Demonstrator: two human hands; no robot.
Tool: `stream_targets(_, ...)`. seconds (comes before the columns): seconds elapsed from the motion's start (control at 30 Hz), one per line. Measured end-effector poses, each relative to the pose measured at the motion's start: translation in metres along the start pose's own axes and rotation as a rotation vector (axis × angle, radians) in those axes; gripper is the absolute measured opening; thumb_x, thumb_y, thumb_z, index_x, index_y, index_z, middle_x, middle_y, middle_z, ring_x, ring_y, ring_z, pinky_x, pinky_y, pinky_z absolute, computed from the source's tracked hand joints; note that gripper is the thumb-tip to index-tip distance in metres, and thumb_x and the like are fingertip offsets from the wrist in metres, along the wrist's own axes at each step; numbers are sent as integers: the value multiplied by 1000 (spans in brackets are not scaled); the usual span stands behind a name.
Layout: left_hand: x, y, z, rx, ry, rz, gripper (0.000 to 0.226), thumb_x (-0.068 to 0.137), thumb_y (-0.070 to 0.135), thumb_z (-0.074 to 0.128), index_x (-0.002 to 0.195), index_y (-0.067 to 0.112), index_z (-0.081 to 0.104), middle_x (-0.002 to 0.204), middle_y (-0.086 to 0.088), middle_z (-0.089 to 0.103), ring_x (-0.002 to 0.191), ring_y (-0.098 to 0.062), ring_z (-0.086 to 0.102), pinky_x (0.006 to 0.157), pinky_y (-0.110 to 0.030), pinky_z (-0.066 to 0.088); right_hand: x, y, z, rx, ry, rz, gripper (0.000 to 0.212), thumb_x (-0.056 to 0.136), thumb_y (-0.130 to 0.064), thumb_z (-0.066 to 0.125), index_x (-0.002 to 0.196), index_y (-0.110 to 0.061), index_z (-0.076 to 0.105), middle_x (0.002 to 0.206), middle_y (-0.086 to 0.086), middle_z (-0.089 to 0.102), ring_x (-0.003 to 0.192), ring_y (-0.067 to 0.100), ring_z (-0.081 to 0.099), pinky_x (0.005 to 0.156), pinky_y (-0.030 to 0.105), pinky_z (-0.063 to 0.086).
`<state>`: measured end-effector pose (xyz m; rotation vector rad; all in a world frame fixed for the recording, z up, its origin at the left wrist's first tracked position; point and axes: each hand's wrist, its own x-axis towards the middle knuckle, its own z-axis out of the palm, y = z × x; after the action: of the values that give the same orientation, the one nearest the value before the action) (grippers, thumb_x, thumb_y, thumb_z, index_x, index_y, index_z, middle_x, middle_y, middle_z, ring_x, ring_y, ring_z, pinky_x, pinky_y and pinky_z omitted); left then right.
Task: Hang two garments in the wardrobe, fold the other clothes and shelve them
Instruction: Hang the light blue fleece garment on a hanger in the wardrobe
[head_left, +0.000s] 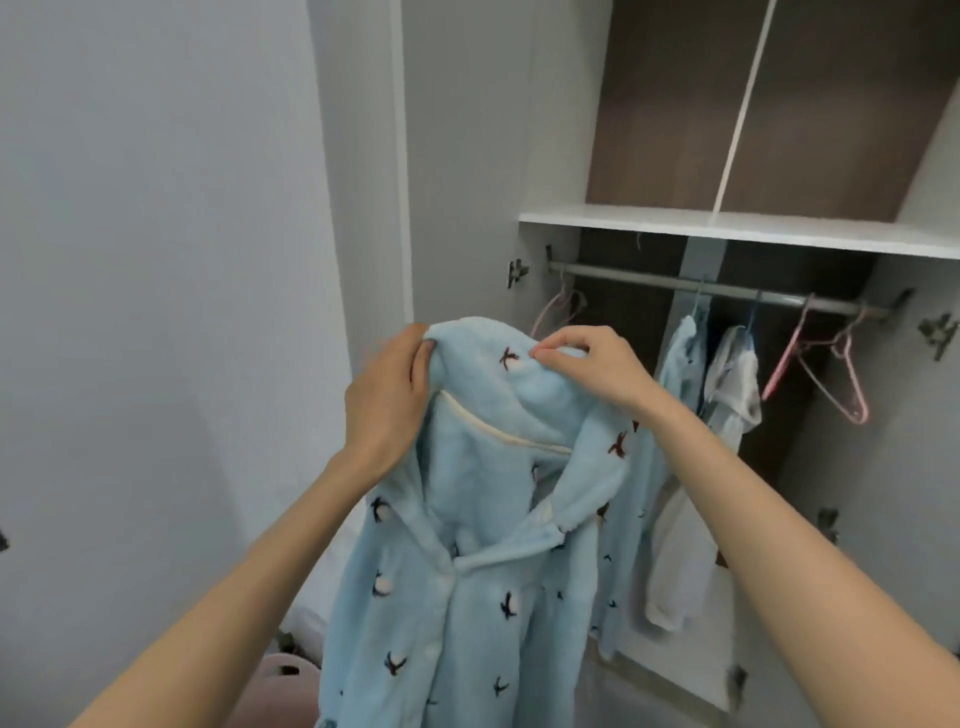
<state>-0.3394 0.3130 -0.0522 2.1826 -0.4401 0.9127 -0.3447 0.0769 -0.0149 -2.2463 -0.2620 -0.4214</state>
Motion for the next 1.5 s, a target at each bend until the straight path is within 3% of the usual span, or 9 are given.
stream_targets(0.2, -7, 61, 51, -94, -46, 86, 20, 101, 33, 32, 85, 40, 41, 70, 22, 50, 72, 11, 49, 55, -12, 28, -64, 76, -14, -479, 70, 75, 51, 86, -59, 53, 134, -41, 47, 130, -3, 41, 116, 23, 32, 95, 30, 26)
stream_targets(0.43, -10, 98, 76, -188, -93, 150, 18, 101, 32, 32, 91, 39, 46, 73, 20, 52, 72, 5, 52, 55, -14, 28, -125, 115, 5, -132, -118, 167, 72, 90, -38, 61, 150, -34, 20, 139, 5, 44, 126, 21, 41, 107, 39, 36)
stream_targets(0.63, 3, 87, 84, -271, -96, 88, 19, 102, 32, 33, 91, 34, 49, 72, 18, 54, 68, -1, 53, 55, -19, 30, -133, 121, 5, -151, -94, 265, 54, 90, 1, 47, 139, -18, 33, 120, 15, 57, 108, 31, 57, 93, 43, 47)
stream_targets(0.8, 14, 50, 85, -20, -172, 143, 28, 101, 42, 32, 88, 20, 45, 71, 8, 52, 66, -15, 48, 52, -27, 27, -124, 116, -23, -420, 141, 313, 22, 90, 2, 42, 108, -9, 40, 98, 15, 56, 80, 28, 53, 64, 36, 43)
stream_targets(0.97, 16, 18, 90, 284, -411, 293, 40, 91, 50, 50, 121, 23, 47, 93, 1, 60, 85, -22, 58, 65, -38, 47, -97, 99, -54, -719, 169, 302, 34, 88, 0, 40, 118, -16, 42, 94, 11, 58, 63, 23, 40, 54, 33, 30)
stream_targets(1.03, 20, 10, 92, 370, -515, 330, 70, 85, 57, 53, 146, 38, 25, 94, 0, 54, 83, -21, 56, 64, -35, 46, -89, 95, -62, -779, 105, 247, 48, 87, -2, 41, 128, -26, 35, 94, 6, 54, 59, 20, 38, 51, 31, 28)
stream_targets(1.13, 24, -5, 94, 503, -652, 469, 82, 82, 61, 51, 145, 51, 0, 92, 0, 38, 72, -15, 44, 57, -28, 37, -86, 92, -68, -900, -22, 118, 72, 90, -5, 39, 141, -51, 17, 98, -1, 35, 56, 17, 42, 46, 23, 23)
stream_targets(1.27, 24, -20, 104, 586, -721, 495, 55, 93, 42, 53, 142, 48, 30, 104, -2, 34, 77, -14, 42, 59, -27, 34, -82, 93, -56, -1210, -101, 120, 50, 94, -9, 36, 136, -37, 40, 118, 5, 40, 64, 21, 47, 45, 26, 16)
stream_targets(1.5, 23, -32, 124, 447, -690, 348, 35, 86, 23, 57, 120, 33, 55, 111, 3, 53, 103, -19, 51, 67, -28, 36, -70, 96, -52, -1223, -122, 281, 22, 87, -2, 44, 104, -10, 57, 106, 7, 57, 101, 27, 53, 68, 34, 39)
